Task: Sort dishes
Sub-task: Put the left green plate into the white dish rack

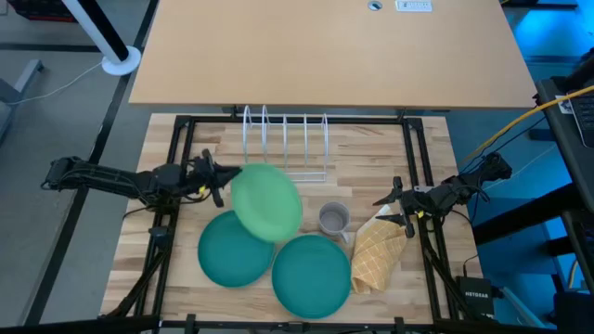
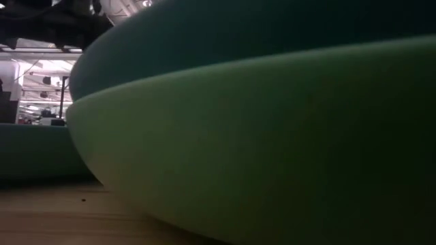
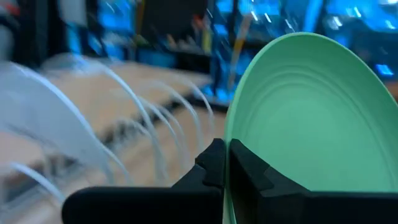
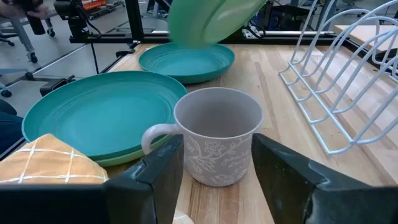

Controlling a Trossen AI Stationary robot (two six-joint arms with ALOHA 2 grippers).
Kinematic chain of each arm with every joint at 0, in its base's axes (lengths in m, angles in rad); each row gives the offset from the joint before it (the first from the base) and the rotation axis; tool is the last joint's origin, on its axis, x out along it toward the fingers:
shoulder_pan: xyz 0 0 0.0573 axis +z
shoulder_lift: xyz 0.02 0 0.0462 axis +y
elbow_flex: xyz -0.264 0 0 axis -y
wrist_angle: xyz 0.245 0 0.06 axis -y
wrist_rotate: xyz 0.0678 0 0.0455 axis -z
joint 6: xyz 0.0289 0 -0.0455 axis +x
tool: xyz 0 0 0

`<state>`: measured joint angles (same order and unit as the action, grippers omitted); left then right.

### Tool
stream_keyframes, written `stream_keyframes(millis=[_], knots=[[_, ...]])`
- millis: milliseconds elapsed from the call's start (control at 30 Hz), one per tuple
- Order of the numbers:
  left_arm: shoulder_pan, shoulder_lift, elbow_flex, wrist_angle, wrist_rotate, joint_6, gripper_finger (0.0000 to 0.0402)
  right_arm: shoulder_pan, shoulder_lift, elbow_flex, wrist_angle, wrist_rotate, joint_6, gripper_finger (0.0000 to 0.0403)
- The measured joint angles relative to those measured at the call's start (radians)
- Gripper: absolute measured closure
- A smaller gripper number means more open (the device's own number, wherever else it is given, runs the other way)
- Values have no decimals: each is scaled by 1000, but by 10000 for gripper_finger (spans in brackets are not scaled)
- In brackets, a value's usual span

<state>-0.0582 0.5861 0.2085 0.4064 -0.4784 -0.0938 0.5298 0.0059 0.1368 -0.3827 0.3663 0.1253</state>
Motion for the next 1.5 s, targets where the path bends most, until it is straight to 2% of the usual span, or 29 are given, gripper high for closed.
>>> stream_keyframes(millis=[133,267,567,800,967,1300,1433,1500], knots=[[0,0,0,161,-91,114,401,0,0,0,26,13,-1,207],[0,2,0,301,-136,215,401,0,0,0,80,70,-1,207],[0,39,0,511,-144,375,401,0,0,0,412,182,-4,207],[0,178,12,708,-146,512,401,0,35,0,664,209,-117,207],[0,326,137,740,-144,661,401,0,108,0,809,210,-146,207],[-1,651,451,734,-152,873,401,0,266,0,920,215,-192,207],[-2,727,542,732,-184,965,401,0,329,0,1008,219,-212,207],[-2,744,573,733,-187,989,401,0,358,0,1054,257,-212,207]])
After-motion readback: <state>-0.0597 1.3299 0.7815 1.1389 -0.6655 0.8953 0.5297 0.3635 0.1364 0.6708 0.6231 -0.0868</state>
